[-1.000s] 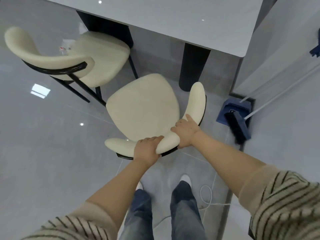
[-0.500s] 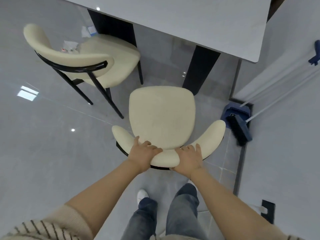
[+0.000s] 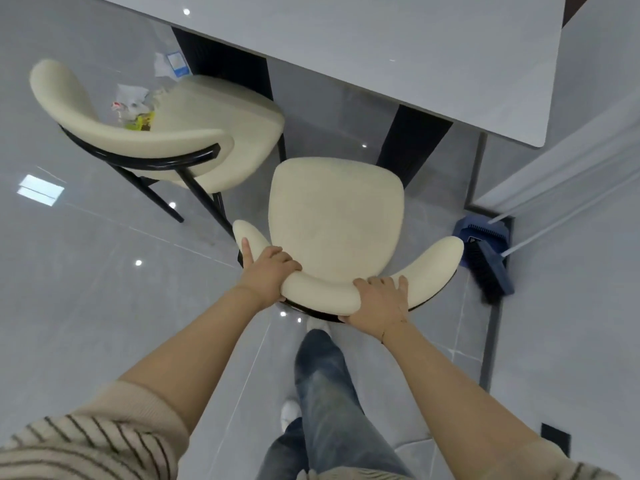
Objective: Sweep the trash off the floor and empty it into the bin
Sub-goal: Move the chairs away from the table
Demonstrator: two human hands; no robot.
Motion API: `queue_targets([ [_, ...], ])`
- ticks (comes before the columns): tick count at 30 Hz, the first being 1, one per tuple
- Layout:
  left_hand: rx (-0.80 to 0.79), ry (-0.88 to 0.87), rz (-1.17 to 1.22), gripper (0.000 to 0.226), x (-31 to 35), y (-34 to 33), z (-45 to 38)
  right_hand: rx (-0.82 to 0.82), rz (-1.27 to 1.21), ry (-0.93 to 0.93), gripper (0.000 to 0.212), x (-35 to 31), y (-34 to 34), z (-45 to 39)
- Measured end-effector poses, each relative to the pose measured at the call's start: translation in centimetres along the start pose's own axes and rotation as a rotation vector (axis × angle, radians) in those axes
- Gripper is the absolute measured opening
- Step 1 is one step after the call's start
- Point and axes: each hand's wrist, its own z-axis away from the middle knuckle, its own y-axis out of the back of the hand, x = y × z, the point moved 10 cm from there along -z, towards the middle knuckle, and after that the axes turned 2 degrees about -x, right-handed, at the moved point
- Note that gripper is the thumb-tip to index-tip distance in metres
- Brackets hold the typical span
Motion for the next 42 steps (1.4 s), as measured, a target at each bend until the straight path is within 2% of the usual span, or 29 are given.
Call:
queue_targets([
  [9, 0.0, -0.024, -0.031, 0.061, -4.9, 7.3, -9.1, 0.037, -0.047, 0.004, 0.06, -1.6, 6.1, -9.5],
  [14, -0.012, -0.04, -0.058, 0.064, -7.1, 9.6, -12.3, 0.118, -0.049, 0.013, 0.052, -2.8, 8.4, -12.6],
  [22, 0.011, -0.077, -0.083, 0.067, -9.2, 12.2, -15.0, 0.084, -0.059, 0.013, 0.058, -3.9, 10.1, -16.0],
  [25, 0.027, -0.096, -0.069, 0.08, -9.0, 12.1, -14.7, 0.049, -0.04, -0.008, 0.063, -4.0, 10.1, -15.8],
  [28, 0.158, -0.068, -0.016, 0.093, -10.3, 13.9, -13.1, 0.004, -0.004, -0.07, 0.071, -3.6, 10.1, -15.4],
  [31, 0.334, 0.089, -0.038, 0.08, -17.2, 16.8, -10.8, 0.029, -0.044, 0.026, 0.077, -8.6, 10.7, -15.0],
  [33, 0.314, 0.255, 0.013, 0.074, -23.4, 16.7, -10.1, 0.058, -0.096, 0.111, 0.084, -13.3, 11.2, -15.7],
  [35, 0.243, 0.316, -0.027, 0.072, -27.4, 15.5, -10.2, 0.092, -0.157, 0.063, 0.085, -15.9, 12.2, -17.5],
  [38, 0.311, 0.289, -0.095, 0.056, -28.3, 14.8, -11.4, 0.141, -0.198, -0.035, 0.07, -16.5, 13.1, -19.3],
  [42, 0.462, 0.415, -0.022, 0.038, -28.6, 15.2, -12.2, 0.291, -0.172, -0.026, 0.063, -16.6, 13.4, -19.2],
])
